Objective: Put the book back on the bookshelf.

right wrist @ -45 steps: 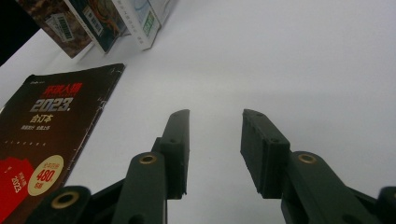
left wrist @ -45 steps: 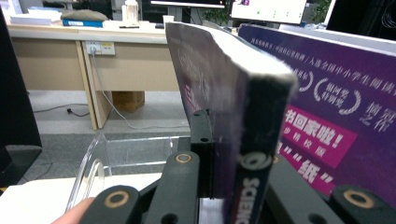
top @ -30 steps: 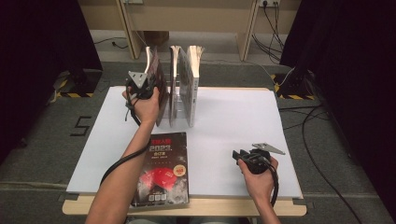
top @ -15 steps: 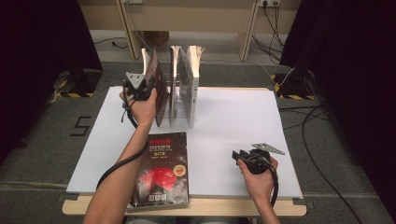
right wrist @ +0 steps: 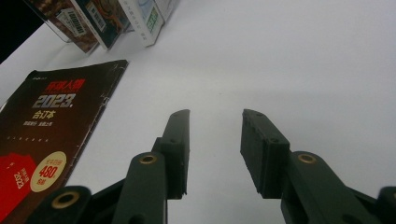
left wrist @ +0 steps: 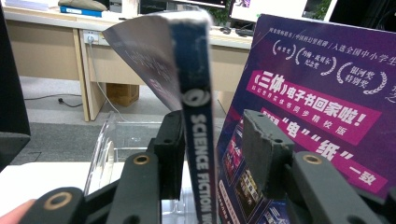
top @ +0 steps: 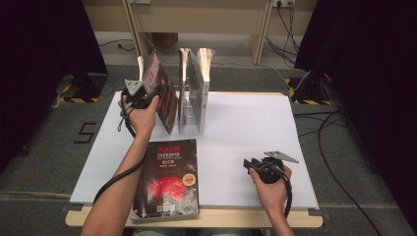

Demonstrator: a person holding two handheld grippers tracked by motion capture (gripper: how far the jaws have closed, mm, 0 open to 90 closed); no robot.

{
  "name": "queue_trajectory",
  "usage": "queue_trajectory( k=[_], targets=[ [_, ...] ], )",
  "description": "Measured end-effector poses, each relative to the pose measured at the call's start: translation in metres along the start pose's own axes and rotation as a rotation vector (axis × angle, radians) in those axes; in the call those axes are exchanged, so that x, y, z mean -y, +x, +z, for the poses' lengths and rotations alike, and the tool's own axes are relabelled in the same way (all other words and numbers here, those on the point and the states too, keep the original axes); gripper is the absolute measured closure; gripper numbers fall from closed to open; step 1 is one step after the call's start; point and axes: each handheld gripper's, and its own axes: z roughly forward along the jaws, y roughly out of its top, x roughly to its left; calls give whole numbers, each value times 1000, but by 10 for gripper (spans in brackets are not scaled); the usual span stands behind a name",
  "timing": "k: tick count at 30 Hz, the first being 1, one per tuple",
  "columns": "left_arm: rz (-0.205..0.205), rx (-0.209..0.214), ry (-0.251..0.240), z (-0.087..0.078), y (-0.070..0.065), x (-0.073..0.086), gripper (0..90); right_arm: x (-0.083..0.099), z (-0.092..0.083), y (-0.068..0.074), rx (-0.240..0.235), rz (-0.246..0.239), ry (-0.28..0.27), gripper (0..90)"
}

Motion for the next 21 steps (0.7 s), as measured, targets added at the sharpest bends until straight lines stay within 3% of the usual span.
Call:
queue_trajectory(
  k=[8,10,13,17,21],
  targets=[
    [-39,22,5,-2,3,3,580,0,0,0,-3,4,0,634],
    [-14,2,-2,-3,2,2,626,0,-1,0,-3,6,0,634],
    [2,21,-25,-5,-2,0,704,0,-1,0,-3,7,-1,634],
    [34,50,-40,-6,-11,-5,725,0,0,0,0,1,1,634],
    [25,70,-46,-6,-16,-8,716,0,0,1,-3,2,1,634]
  ],
)
